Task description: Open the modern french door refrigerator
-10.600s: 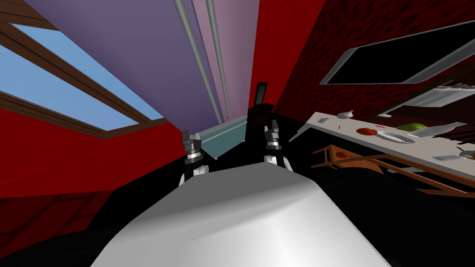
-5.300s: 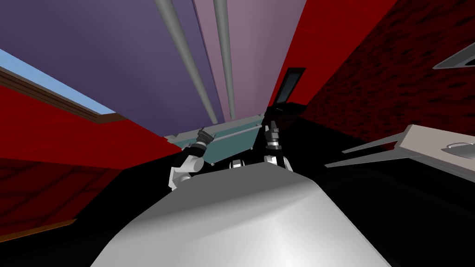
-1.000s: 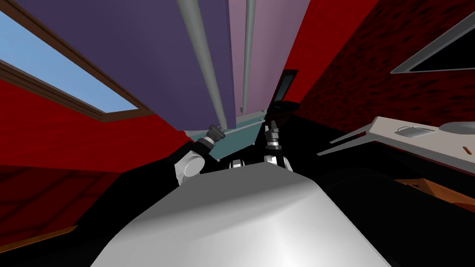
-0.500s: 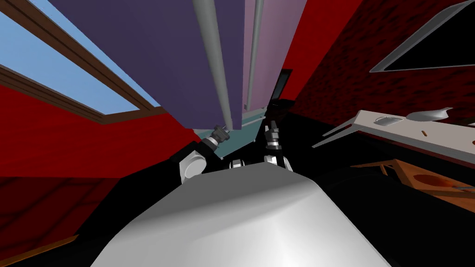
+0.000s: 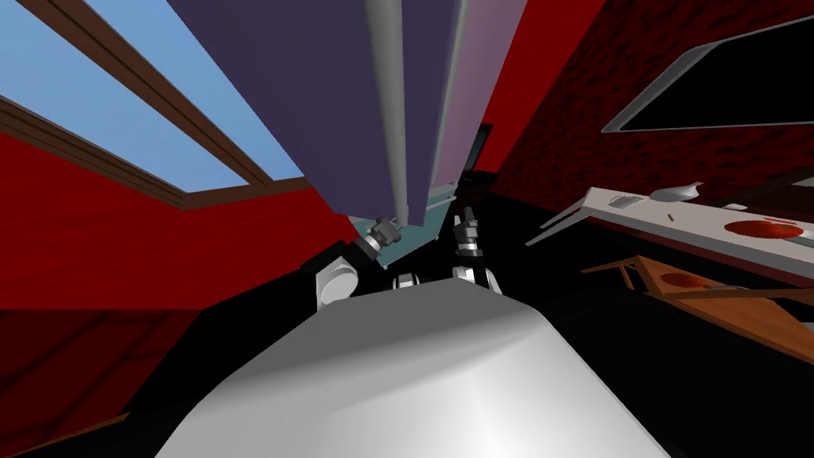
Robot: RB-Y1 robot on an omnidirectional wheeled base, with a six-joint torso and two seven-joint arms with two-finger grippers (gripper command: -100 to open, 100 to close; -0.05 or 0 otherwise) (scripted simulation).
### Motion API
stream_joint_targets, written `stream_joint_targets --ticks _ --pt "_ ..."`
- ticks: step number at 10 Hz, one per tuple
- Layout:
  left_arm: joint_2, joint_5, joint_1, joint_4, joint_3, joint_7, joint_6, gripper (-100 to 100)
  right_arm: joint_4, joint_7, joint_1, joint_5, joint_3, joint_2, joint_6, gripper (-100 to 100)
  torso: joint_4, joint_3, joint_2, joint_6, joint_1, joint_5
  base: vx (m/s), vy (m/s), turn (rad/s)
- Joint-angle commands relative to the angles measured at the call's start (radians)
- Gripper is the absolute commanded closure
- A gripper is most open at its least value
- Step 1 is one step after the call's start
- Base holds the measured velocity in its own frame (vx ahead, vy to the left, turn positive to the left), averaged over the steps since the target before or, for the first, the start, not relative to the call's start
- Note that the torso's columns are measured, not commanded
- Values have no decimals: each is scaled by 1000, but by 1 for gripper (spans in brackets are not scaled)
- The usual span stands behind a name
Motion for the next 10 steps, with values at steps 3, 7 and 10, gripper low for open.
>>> stream_joint_targets --ticks 3,7,10 --pt "13 85 -34 15 -39 -31 4 100 0 0 0 0 0 0 0 0 -2 2 2 0 11 3 -56 216 -131" --pt "26 170 -67 31 -78 -63 8 100 0 0 0 0 0 0 0 0 2 4 6 0 11 4 -84 244 -123" --pt "15 178 -91 15 -62 -34 70 -100 0 0 0 0 0 0 0 0 -1 1 0 -1 2 1 -5 64 101"
